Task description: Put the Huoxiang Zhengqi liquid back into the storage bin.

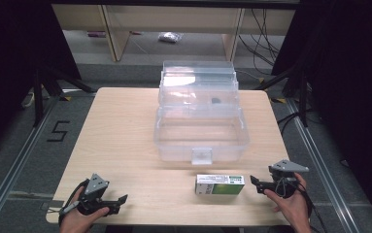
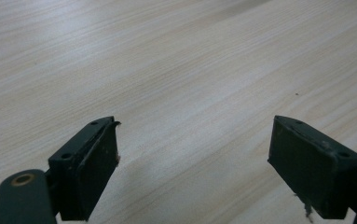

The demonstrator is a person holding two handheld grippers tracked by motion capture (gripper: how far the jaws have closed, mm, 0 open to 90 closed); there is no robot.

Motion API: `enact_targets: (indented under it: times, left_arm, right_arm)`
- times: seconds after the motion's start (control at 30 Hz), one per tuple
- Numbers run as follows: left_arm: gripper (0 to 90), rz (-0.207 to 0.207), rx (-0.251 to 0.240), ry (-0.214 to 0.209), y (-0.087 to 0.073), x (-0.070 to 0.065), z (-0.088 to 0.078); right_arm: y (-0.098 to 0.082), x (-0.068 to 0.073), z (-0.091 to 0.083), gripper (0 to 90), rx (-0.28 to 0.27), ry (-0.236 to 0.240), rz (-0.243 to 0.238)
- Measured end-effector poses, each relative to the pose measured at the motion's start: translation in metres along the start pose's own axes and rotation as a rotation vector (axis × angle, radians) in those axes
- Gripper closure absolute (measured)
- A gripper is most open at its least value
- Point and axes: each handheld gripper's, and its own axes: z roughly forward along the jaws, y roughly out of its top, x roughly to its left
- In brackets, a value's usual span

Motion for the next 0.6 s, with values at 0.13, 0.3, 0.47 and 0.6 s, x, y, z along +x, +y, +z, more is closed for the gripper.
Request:
enact_targets:
  times: [0.13,0.3,0.47,0.6]
  left_arm:
    - [15.1,0.0,-0.001,0.001,0.0,0.0,0.0]
    - [15.1,0.009,0.01,0.006,0.0,0.001,0.0]
    - [15.1,0.015,0.012,0.006,0.0,0.002,-0.001]
    - [15.1,0.007,0.002,0.004,0.0,0.001,0.0]
  right_arm:
    - [0.002,-0.002,-0.001,18.0,-0.015,0.005,-0.035]
    - [0.006,-0.002,-0.005,18.0,-0.023,0.001,-0.054]
    - [0.013,0.002,-0.013,18.7,0.0,0.01,-0.06]
    - [0.015,0.008,-0.015,18.7,0.001,0.027,-0.034]
